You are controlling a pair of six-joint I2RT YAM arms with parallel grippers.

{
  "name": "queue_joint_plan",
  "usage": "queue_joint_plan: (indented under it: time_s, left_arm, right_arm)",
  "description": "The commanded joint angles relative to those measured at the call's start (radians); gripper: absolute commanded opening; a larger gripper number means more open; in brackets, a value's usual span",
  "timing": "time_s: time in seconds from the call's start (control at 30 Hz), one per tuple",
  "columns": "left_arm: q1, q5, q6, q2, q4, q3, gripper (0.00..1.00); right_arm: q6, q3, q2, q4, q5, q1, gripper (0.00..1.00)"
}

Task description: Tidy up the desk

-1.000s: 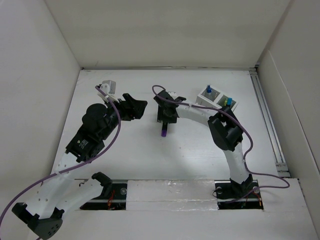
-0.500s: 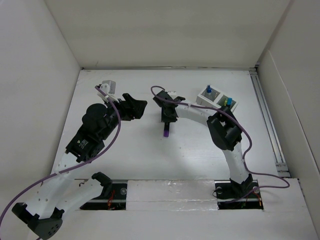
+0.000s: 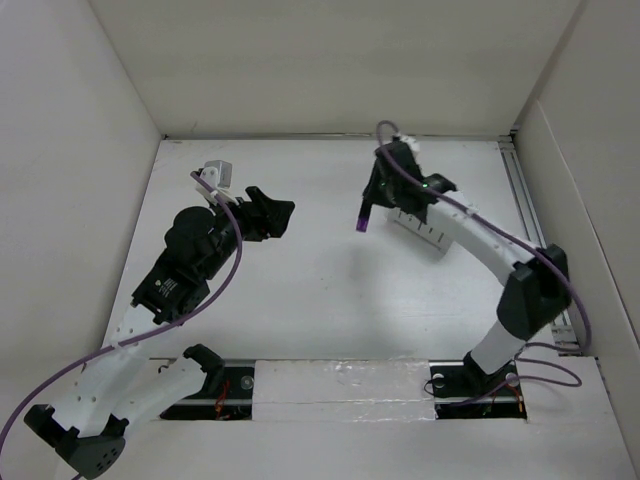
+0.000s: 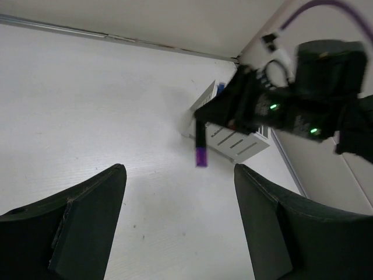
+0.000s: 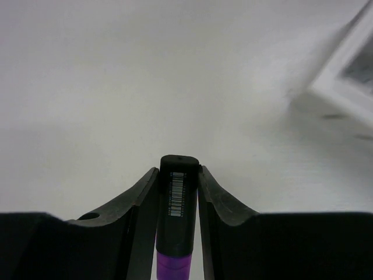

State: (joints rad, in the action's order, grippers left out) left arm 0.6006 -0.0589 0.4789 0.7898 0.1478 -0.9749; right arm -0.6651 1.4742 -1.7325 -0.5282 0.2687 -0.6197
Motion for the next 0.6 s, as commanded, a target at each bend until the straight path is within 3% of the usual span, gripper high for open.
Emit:
queue_joint_plan:
  time_s: [0.0,0.17,0.3,0.57]
  left_arm:
    - [0.002,0.014,-0.002,0.000,-0.031,0.001,0.71]
    - [0.002,0.028,0.009,0.012,-0.043,0.007,0.71]
    - [0.002,0.036,0.013,0.019,-0.056,0.004,0.71]
    - [0.002,0.030,0.013,0.048,-0.056,-0.004,0.71]
  right_arm:
    - [0.025,-0.060,0.152,0.062,0.015,0.127,0.00]
    - [0.099,-0.110,0.269,0.083,0.044,0.378,0.00]
    - [0.154,-0.111,0.281,0.097,0.101,0.504,0.00]
    - [0.262,-0.043,0.202,0.116,0.276,0.557,0.00]
